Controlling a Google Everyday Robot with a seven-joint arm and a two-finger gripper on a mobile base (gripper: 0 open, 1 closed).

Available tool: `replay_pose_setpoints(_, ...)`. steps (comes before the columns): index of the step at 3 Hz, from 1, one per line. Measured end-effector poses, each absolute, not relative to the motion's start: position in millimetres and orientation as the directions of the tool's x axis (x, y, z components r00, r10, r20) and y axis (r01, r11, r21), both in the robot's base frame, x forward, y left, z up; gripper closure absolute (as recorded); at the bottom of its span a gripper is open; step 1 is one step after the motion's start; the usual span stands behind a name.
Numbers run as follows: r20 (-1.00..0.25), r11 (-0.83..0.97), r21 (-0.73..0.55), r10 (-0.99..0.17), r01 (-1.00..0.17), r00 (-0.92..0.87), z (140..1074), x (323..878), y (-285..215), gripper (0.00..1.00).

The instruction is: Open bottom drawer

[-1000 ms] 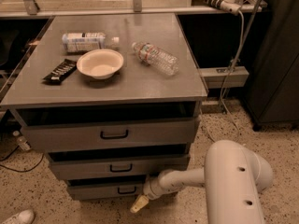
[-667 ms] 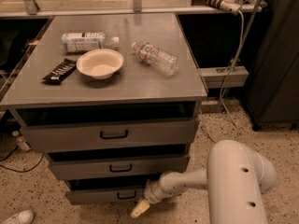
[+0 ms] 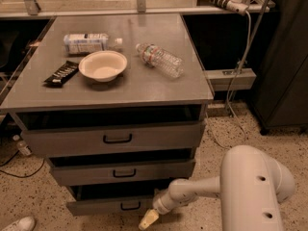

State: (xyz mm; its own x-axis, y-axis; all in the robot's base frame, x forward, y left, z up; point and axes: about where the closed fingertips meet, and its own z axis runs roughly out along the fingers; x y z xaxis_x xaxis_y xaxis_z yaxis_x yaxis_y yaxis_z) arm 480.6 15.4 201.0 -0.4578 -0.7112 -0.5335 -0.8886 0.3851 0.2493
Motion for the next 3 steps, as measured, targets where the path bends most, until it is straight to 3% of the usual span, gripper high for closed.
replay_pose_setpoints(3,-0.501,0.374,0.306,-0.719,-0.875,-0.482,203.8,446.9,-0.4,0.00)
